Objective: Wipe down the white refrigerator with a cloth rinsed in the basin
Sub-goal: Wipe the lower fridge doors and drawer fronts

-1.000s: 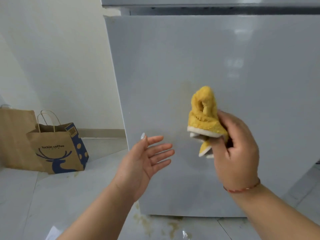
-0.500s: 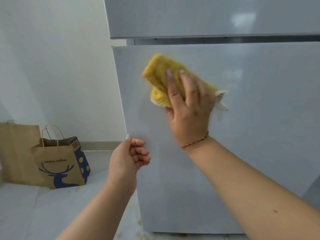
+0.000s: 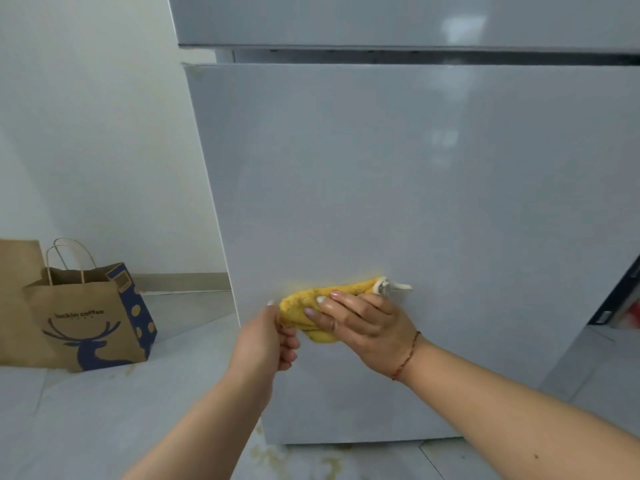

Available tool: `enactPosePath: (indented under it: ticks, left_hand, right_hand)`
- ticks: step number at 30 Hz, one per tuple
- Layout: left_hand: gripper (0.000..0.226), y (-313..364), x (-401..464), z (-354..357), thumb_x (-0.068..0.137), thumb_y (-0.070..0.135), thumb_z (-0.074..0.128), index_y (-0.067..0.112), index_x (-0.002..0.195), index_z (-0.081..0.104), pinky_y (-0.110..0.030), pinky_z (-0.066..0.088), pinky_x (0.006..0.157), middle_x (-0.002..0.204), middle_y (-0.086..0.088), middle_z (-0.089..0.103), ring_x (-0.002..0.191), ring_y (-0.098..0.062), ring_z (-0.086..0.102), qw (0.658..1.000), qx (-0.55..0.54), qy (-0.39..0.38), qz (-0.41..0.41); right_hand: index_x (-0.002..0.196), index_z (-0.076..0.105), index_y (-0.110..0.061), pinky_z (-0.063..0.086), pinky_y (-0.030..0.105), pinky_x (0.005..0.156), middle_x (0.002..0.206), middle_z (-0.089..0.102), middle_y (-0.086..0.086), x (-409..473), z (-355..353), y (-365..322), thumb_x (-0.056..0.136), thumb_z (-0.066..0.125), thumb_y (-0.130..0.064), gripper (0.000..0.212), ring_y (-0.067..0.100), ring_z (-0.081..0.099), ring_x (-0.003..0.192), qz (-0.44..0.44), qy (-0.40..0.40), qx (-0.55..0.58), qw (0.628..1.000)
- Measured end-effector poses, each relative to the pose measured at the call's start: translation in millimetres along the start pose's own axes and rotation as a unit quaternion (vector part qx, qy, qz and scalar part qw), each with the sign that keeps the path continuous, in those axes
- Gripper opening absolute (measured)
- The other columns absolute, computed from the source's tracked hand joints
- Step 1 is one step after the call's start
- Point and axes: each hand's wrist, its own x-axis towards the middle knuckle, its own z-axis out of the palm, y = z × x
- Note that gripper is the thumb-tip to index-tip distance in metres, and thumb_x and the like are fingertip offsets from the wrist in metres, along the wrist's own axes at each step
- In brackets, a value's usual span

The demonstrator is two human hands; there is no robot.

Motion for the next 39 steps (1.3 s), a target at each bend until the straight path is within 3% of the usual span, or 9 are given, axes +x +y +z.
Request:
enactPosePath:
  ticks: [5,8,10,16,22,27,31,35,39]
  left_hand:
    - [0.044,13,-9,14,0.104,0.031,0.038,0.006,0.075,0.059,-0.028,0.036,0.051,0.048,-0.003,0.055,0.037,-0.015,0.047,0.992,0.055,-0.061,0.100]
    - [0.042,18,-12,8,0.103,0.029,0.039,0.006,0.074,0.059,-0.029,0.037,0.051,0.049,-0.003,0.055,0.040,-0.016,0.047,0.989,0.043,-0.055,0.132]
    - [0.042,20,-11,4,0.104,0.026,0.039,0.005,0.073,0.059,-0.030,0.037,0.051,0.049,-0.004,0.054,0.040,-0.017,0.046,0.989,0.023,-0.042,0.141]
    - [0.044,33,-9,3,0.104,0.024,0.037,0.005,0.071,0.058,-0.031,0.036,0.052,0.049,-0.005,0.054,0.039,-0.015,0.045,0.981,-0.025,-0.012,0.189]
    - [0.037,63,-25,-1,0.104,0.023,0.033,0.007,0.081,0.056,-0.031,0.038,0.054,0.061,-0.007,0.051,0.049,-0.018,0.045,0.953,-0.111,0.071,0.274]
    - [0.032,69,-26,-27,0.105,0.028,0.029,0.015,0.082,0.048,-0.031,0.035,0.056,0.066,-0.003,0.043,0.055,-0.017,0.039,0.940,-0.178,0.152,0.247]
    - [0.037,60,-21,-51,0.105,0.035,0.030,0.013,0.084,0.050,-0.032,0.035,0.055,0.067,-0.005,0.043,0.055,-0.017,0.039,0.943,-0.184,0.188,0.203]
    - [0.039,58,-21,-73,0.104,0.036,0.031,0.010,0.086,0.053,-0.029,0.036,0.052,0.068,-0.007,0.045,0.055,-0.018,0.040,0.945,-0.187,0.210,0.166]
    - [0.033,80,-31,-86,0.103,0.027,0.034,0.012,0.080,0.052,-0.026,0.031,0.047,0.065,-0.005,0.045,0.053,-0.016,0.039,0.947,-0.192,0.207,0.156]
  right_hand:
    - [0.129,0.059,-0.024,0.049,0.039,0.079,0.120,0.055,0.005,-28,-40,67,0.090,0.060,-0.018,0.039,0.026,0.058,0.102,0.135,-0.012,-0.034,0.990]
    - [0.105,0.064,-0.006,0.044,0.040,0.070,0.093,0.060,0.020,-7,-64,123,0.086,0.059,-0.016,0.022,0.037,0.059,0.081,0.413,0.031,-0.021,0.910]
    - [0.118,0.063,-0.001,0.041,0.040,0.074,0.099,0.055,0.019,12,-66,149,0.084,0.056,-0.010,0.036,0.036,0.053,0.084,0.485,0.114,-0.076,0.864]
    - [0.134,0.052,-0.006,0.039,0.043,0.089,0.116,0.040,0.011,76,-32,103,0.091,0.054,-0.024,0.047,0.029,0.041,0.098,0.478,0.182,-0.106,0.853]
    - [0.135,0.053,-0.019,0.037,0.041,0.080,0.118,0.040,0.005,151,-13,51,0.083,0.064,-0.024,0.053,0.027,0.043,0.100,0.366,0.126,-0.062,0.920]
    - [0.134,0.056,-0.026,0.033,0.033,0.082,0.116,0.043,-0.002,170,2,4,0.091,0.049,-0.019,0.045,0.020,0.044,0.100,0.194,0.078,-0.008,0.978]
    - [0.115,0.070,-0.023,0.038,0.030,0.074,0.104,0.064,-0.007,156,6,-46,0.089,0.042,-0.011,0.040,0.017,0.047,0.092,0.104,-0.013,0.131,0.986]
    - [0.099,0.072,-0.023,0.045,0.024,0.059,0.084,0.060,-0.002,163,-5,-69,0.077,0.051,-0.017,0.031,0.018,0.051,0.077,0.158,-0.190,0.286,0.926]
    - [0.113,0.061,-0.014,0.042,0.032,0.082,0.104,0.049,0.006,190,-29,-55,0.098,0.044,-0.023,0.025,0.021,0.042,0.101,0.263,-0.352,0.444,0.781]
